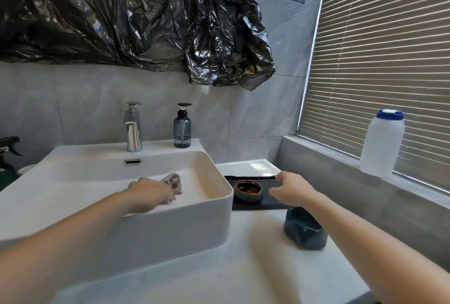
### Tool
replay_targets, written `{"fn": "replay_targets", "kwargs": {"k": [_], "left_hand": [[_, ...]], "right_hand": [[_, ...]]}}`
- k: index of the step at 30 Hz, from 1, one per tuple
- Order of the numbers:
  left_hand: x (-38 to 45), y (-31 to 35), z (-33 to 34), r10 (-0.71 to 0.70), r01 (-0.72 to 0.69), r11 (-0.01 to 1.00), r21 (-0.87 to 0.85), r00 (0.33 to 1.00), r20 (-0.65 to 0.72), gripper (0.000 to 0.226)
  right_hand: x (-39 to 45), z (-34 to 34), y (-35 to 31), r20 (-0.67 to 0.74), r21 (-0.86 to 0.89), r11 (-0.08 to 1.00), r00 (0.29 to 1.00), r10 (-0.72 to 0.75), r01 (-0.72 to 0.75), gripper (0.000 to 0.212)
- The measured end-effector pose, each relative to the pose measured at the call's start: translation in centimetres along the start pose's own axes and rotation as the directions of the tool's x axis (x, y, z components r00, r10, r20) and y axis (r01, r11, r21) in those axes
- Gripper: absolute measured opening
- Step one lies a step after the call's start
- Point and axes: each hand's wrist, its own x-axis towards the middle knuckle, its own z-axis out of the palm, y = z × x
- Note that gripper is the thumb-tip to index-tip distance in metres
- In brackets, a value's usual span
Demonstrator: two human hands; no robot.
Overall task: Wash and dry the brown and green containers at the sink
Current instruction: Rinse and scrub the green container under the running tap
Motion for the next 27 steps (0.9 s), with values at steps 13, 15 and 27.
{"fn": "replay_targets", "kwargs": {"k": [13, 15, 27], "left_hand": [[7.1, 4.6, 0.6, 0.057, -0.102, 0.883, -0.457, 0.992, -0.112, 0.009], [6.5, 6.6, 0.4, 0.129, -0.189, 0.827, -0.53, 0.98, -0.149, 0.025], [4.1, 4.8, -1.8, 0.155, -0.146, 0.947, -0.286, 0.988, 0.011, 0.033]], "right_hand": [[-5.8, 0.4, 6.4, 0.208, -0.088, 0.99, 0.97, 0.126, -0.109, 0.13], [-5.7, 1.0, 6.5, 0.179, -0.059, 0.99, 0.975, 0.135, -0.126, 0.13], [-5.4, 0.0, 2.4, 0.073, 0.123, 0.992, 0.997, -0.017, 0.008, 0.099]]}}
